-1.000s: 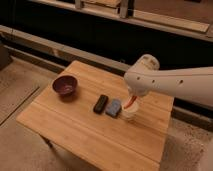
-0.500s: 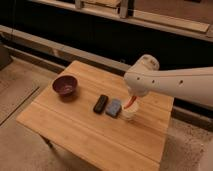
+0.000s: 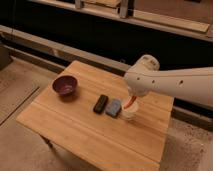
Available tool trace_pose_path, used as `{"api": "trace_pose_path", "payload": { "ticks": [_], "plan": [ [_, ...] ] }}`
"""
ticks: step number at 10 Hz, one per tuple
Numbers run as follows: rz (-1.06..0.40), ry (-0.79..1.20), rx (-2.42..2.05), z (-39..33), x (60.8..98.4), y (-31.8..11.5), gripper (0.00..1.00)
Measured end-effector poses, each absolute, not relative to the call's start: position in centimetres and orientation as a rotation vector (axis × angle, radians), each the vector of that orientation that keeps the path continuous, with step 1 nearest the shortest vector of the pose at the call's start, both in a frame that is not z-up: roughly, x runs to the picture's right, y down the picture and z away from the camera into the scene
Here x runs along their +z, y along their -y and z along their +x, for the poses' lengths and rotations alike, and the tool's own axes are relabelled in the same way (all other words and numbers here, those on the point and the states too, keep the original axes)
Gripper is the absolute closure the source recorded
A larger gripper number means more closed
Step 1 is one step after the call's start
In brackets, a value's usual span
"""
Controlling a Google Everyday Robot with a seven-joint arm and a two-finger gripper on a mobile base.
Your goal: Place the pepper in the ceramic cup
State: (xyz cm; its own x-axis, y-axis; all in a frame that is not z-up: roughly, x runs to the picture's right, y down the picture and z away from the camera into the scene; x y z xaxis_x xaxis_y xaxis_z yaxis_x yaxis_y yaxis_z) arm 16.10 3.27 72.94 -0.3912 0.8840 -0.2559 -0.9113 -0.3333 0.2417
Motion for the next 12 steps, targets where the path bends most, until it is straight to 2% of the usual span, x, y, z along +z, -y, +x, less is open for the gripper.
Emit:
{"api": "trace_pose_path", "payload": {
  "ticks": [9,10,12],
  "plan": [
    [-0.096,-0.413,1.928,16.05,73.04,-3.34,1.00],
    [-0.096,-0.413,1.928,16.05,73.04,-3.33,0.97],
    [-0.096,-0.414,1.928,16.05,73.04,-3.33,0.77]
  ]
}}
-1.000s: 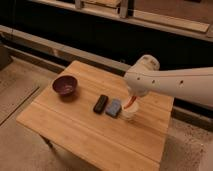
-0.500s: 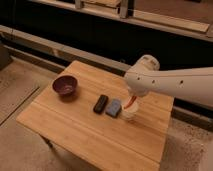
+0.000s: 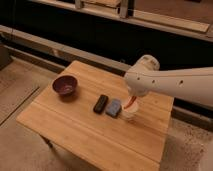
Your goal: Place the pepper in the ceramic cup
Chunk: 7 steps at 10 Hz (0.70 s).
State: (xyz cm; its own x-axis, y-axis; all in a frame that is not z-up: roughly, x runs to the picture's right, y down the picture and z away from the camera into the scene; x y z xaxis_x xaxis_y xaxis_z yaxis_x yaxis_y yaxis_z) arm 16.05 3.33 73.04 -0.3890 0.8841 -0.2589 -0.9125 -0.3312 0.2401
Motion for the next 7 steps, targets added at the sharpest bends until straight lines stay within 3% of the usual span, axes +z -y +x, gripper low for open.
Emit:
{"api": "trace_pose_path", "payload": {
  "ticks": [5,7],
  "plan": [
    [-0.096,-0.413,1.928,16.06,73.04,-3.32,0.28],
    [-0.096,-0.413,1.928,16.06,73.03,-3.32,0.20]
  ]
}}
